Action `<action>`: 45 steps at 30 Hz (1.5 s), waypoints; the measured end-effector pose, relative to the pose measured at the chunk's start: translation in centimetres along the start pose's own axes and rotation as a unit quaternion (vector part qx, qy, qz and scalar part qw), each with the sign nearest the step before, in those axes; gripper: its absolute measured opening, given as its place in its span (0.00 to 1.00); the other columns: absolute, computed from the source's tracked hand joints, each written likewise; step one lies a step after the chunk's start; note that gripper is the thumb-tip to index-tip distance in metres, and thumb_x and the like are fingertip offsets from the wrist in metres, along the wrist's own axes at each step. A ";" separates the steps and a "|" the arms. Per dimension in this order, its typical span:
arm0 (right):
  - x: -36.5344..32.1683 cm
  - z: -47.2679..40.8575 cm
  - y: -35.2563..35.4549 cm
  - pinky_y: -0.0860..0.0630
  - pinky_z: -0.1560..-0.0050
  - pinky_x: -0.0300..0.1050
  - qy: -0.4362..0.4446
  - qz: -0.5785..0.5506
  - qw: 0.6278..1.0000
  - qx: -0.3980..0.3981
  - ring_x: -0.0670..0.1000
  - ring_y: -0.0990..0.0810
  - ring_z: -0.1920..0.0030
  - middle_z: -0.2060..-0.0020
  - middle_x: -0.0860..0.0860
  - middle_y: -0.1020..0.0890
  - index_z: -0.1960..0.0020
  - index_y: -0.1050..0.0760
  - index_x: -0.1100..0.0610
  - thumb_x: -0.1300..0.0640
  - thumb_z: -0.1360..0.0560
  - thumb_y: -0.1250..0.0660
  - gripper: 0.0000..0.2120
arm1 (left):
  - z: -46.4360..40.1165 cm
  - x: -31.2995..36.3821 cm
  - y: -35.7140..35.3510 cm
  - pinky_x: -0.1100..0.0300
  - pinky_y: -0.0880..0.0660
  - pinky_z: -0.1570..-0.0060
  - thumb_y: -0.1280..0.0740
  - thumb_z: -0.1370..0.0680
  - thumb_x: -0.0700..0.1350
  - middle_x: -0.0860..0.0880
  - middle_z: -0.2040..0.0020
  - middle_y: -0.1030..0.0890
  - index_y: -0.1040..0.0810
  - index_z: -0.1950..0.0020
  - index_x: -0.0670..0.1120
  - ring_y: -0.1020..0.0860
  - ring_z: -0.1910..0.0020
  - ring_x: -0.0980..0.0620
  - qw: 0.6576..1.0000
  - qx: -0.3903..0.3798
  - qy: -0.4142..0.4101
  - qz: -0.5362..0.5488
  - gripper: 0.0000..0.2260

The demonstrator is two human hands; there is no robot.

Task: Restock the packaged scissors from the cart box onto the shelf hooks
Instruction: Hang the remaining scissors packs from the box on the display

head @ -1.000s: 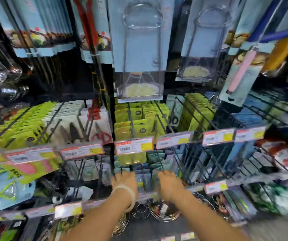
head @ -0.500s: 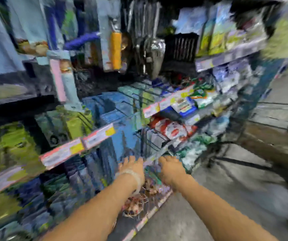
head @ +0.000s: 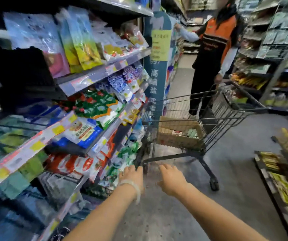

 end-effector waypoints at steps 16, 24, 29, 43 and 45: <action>14.3 -27.3 9.2 0.31 0.38 0.53 -0.146 -0.051 0.988 0.008 0.60 0.34 0.33 0.34 0.59 0.32 0.32 0.38 0.59 0.55 0.23 0.39 0.22 | -34.0 5.8 13.2 0.47 0.35 0.33 0.35 0.24 0.49 0.43 0.29 0.37 0.41 0.27 0.46 0.38 0.29 0.40 0.995 -0.007 -0.091 -0.031 0.27; 22.0 -36.8 11.8 0.31 0.38 0.53 -0.179 -0.078 0.980 0.036 0.60 0.30 0.37 0.37 0.58 0.28 0.35 0.34 0.58 0.52 0.24 0.39 0.19 | -45.2 10.8 14.9 0.47 0.37 0.31 0.35 0.24 0.45 0.44 0.28 0.37 0.41 0.26 0.47 0.38 0.29 0.42 0.993 -0.007 -0.108 -0.051 0.28; 29.1 -45.4 10.5 0.31 0.38 0.53 -0.188 -0.093 0.978 0.005 0.59 0.31 0.36 0.36 0.57 0.29 0.34 0.35 0.57 0.54 0.25 0.35 0.21 | -54.7 13.4 12.8 0.47 0.34 0.32 0.33 0.25 0.48 0.43 0.30 0.35 0.39 0.28 0.47 0.36 0.31 0.42 0.994 -0.045 -0.088 -0.039 0.27; 46.1 -63.9 -8.1 0.30 0.39 0.49 -0.161 -0.137 0.950 -0.230 0.58 0.28 0.36 0.36 0.60 0.27 0.33 0.36 0.60 0.57 0.23 0.41 0.20 | -78.3 21.6 -5.6 0.49 0.37 0.29 0.44 0.18 0.45 0.41 0.25 0.41 0.43 0.24 0.42 0.39 0.27 0.41 0.952 -0.298 0.058 0.031 0.23; 46.3 -65.3 -11.4 0.29 0.41 0.49 -0.154 -0.126 0.947 -0.251 0.58 0.26 0.38 0.38 0.60 0.26 0.35 0.33 0.59 0.59 0.23 0.42 0.17 | -79.4 22.4 -9.0 0.50 0.38 0.29 0.43 0.19 0.45 0.41 0.27 0.36 0.38 0.27 0.42 0.37 0.28 0.43 0.943 -0.320 0.066 0.057 0.21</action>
Point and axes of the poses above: each hand's wrist, its own z-axis away from the middle knuckle, its own y-axis out of the back of the hand, x = y × z, the point moved 10 cm from there along -z, towards the middle knuckle
